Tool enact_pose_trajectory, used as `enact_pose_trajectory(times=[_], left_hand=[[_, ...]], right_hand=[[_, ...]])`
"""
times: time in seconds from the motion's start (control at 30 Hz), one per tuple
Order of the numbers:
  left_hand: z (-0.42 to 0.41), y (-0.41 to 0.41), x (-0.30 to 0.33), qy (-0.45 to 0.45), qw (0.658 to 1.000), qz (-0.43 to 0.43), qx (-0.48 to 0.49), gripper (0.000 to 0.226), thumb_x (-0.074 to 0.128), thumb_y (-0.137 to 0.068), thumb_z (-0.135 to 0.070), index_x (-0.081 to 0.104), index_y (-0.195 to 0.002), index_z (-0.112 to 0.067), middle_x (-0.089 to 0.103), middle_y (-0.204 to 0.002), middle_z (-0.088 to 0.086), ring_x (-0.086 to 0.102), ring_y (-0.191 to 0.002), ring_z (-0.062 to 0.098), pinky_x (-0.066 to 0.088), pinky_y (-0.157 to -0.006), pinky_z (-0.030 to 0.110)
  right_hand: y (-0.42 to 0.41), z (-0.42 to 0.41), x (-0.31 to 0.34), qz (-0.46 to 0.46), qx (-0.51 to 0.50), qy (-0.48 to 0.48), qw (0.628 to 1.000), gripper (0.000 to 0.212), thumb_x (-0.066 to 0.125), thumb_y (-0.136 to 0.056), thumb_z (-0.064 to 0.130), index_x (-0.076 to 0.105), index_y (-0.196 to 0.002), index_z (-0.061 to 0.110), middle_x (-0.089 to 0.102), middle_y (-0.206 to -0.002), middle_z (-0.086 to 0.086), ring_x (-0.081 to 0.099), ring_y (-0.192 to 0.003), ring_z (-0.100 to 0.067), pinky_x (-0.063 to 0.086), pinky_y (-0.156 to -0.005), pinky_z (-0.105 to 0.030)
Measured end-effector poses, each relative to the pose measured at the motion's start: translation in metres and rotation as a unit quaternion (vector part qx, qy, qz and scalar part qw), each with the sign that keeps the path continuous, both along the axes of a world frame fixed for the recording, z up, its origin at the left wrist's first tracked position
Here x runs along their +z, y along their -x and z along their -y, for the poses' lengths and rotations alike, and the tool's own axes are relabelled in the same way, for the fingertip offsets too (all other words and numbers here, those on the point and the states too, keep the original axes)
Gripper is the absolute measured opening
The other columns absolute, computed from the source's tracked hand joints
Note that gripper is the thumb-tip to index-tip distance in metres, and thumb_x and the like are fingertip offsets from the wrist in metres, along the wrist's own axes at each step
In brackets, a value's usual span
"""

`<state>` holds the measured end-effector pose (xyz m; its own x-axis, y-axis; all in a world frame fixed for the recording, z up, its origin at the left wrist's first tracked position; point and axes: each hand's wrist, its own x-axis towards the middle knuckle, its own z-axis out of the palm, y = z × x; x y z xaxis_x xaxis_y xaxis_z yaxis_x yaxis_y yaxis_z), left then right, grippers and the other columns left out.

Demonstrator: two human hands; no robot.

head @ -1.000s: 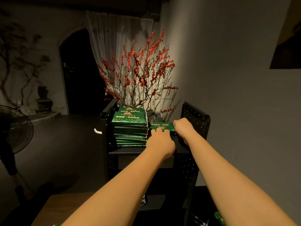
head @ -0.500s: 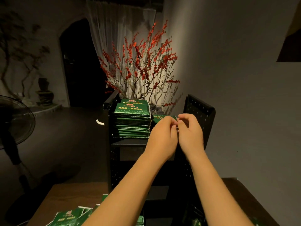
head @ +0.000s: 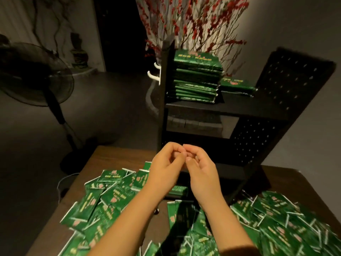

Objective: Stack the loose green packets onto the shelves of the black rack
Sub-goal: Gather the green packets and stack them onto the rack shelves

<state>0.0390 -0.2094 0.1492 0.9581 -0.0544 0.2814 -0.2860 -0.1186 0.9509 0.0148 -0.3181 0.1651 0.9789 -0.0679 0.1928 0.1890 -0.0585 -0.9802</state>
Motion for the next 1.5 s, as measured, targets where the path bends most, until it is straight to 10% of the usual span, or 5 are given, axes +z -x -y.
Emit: enact_pose_trajectory(times=[0.4, 0.7, 1.07, 1.33, 1.5], left_hand=[[-0.074, 0.047, -0.164, -0.49, 0.86, -0.115, -0.088, 0.047, 0.065, -0.089, -0.033, 0.049, -0.133, -0.026, 0.052, -0.131, -0.007, 0.045, -0.124, 0.015, 0.038, -0.108, 0.034], [-0.041, 0.062, -0.211, -0.446, 0.849, -0.228, -0.166, 0.052, 0.062, -0.093, -0.027, 0.04, -0.138, -0.014, 0.049, -0.132, 0.006, 0.045, -0.124, 0.023, 0.039, -0.108, 0.035], [-0.021, 0.017, -0.22, -0.179, 0.85, -0.487, -0.093, 0.016, 0.05, -0.094, -0.006, 0.048, -0.087, -0.02, 0.057, -0.093, 0.009, 0.057, -0.085, 0.026, 0.051, -0.081, 0.046], [-0.002, 0.009, -0.23, -0.032, 0.834, -0.55, -0.029, 0.033, 0.068, -0.093, -0.018, 0.053, -0.118, -0.003, 0.067, -0.097, 0.009, 0.065, -0.075, 0.018, 0.053, -0.055, 0.023], [0.001, 0.013, -0.244, -0.073, 0.858, -0.509, 0.002, 0.065, 0.067, -0.093, -0.024, 0.035, -0.146, -0.006, 0.064, -0.123, 0.015, 0.065, -0.102, 0.03, 0.054, -0.093, 0.039]], right_hand=[[-0.001, 0.031, -0.18, -0.248, 0.089, 0.468, 0.843, 0.033, 0.057, -0.096, 0.017, 0.057, -0.129, 0.016, 0.053, -0.132, -0.002, 0.051, -0.122, -0.018, 0.041, -0.102, -0.025], [-0.009, 0.031, -0.228, -0.374, 0.04, 0.57, 0.73, 0.078, 0.049, -0.096, 0.048, 0.008, -0.156, 0.019, -0.009, -0.163, -0.015, -0.006, -0.148, -0.042, 0.005, -0.117, -0.062], [-0.002, 0.052, -0.262, -0.329, 0.035, 0.517, 0.789, 0.075, 0.048, -0.096, 0.054, 0.022, -0.154, 0.015, 0.023, -0.161, -0.003, 0.013, -0.15, -0.029, 0.01, -0.118, -0.056], [0.023, 0.042, -0.269, -0.311, 0.063, 0.358, 0.878, 0.052, 0.058, -0.097, 0.027, 0.042, -0.145, 0.014, 0.049, -0.146, -0.006, 0.048, -0.131, -0.019, 0.036, -0.107, -0.029], [0.024, 0.046, -0.266, -0.282, 0.057, 0.365, 0.885, 0.04, 0.056, -0.098, 0.023, 0.051, -0.137, 0.016, 0.061, -0.132, -0.003, 0.058, -0.1, -0.008, 0.044, -0.088, -0.021]])
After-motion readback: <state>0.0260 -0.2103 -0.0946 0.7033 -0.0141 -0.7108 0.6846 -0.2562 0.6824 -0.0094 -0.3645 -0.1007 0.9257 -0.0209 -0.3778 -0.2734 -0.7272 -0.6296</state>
